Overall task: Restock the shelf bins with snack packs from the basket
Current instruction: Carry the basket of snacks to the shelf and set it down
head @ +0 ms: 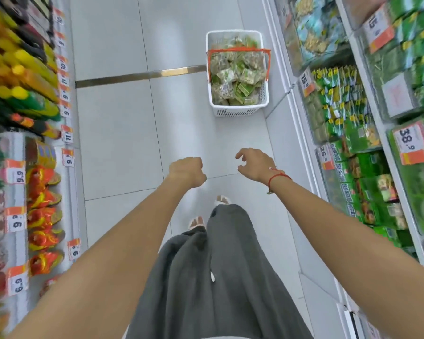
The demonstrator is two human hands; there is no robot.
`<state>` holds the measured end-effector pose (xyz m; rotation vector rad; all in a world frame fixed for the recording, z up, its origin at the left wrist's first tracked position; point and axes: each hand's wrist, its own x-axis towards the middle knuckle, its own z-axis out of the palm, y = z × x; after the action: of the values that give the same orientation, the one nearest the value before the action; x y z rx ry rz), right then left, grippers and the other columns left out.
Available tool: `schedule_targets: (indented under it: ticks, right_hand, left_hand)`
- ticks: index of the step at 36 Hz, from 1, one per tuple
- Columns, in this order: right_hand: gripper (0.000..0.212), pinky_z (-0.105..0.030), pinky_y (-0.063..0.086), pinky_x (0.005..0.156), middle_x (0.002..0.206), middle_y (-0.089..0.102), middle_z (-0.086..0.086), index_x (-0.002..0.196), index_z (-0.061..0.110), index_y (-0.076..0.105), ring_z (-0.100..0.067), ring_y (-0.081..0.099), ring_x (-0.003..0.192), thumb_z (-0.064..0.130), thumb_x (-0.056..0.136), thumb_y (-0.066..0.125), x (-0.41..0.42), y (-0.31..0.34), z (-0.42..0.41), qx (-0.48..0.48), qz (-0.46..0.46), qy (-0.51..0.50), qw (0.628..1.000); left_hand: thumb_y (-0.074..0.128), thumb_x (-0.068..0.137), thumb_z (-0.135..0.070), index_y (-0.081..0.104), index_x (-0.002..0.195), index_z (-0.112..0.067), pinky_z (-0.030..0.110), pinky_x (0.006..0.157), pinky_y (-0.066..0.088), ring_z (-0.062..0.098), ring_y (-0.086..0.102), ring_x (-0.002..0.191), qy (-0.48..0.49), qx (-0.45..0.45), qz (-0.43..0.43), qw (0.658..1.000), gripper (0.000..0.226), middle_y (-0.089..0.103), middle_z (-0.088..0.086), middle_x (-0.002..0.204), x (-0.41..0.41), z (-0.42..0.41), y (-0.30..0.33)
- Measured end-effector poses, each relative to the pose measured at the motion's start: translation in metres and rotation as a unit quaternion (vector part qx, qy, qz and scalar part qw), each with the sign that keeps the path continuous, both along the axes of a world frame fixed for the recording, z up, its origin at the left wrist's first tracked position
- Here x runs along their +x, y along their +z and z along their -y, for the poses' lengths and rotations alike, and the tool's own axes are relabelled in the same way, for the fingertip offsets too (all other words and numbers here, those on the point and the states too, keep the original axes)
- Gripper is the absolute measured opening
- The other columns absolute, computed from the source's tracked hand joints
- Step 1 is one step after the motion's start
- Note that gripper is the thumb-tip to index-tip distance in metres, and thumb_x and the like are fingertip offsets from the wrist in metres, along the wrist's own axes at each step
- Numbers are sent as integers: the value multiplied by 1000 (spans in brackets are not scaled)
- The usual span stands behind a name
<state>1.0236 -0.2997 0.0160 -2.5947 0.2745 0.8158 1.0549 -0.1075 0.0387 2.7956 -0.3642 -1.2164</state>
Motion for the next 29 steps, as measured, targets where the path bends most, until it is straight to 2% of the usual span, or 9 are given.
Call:
schedule_targets:
  ticks: [5, 17, 21, 25, 29]
  right_hand:
    - [36, -31, 44, 87, 129, 57, -3, 125, 22, 56, -24, 54, 114, 22, 89, 58, 97, -6, 32, 3, -3, -20, 1000]
    - [36, -34, 46, 89, 127, 58, -9, 125, 20, 57, -31, 56, 112, 19, 89, 54, 319, -16, 121, -6, -51, -60, 997]
    - [37, -31, 42, 84, 128, 58, -7, 127, 20, 56, -29, 55, 114, 20, 90, 52, 375, -26, 135, 4, -69, -108, 992]
    - [37, -29, 40, 82, 131, 56, -6, 126, 21, 57, -28, 54, 116, 18, 90, 51, 426, -42, 146, 25, -77, -176, 981]
    - [36, -31, 45, 87, 131, 56, -9, 122, 20, 58, -28, 55, 113, 18, 87, 53, 477, -62, 158, 72, -93, -284, 951]
  left_hand:
    - [47, 91, -23, 48, 131, -18, 30, 89, 38, 25, 51, 117, -16, 2, 2, 1000, 40, 54, 1, 130, 106, 31, -6]
    - [49, 91, -25, 50, 131, -22, 33, 90, 40, 27, 52, 118, 25, -29, 28, 999, 40, 56, 1, 131, 339, 98, -43]
    - [48, 93, -26, 53, 127, -23, 31, 83, 42, 25, 55, 112, 15, -33, 53, 998, 35, 59, 0, 126, 407, 110, -58]
    - [48, 92, -25, 55, 126, -25, 32, 86, 46, 24, 57, 110, 17, -33, 74, 997, 34, 60, -1, 125, 478, 124, -77]
    - [49, 92, -22, 57, 125, -23, 33, 88, 45, 24, 57, 112, 26, -47, 92, 994, 34, 60, -2, 126, 551, 144, -91]
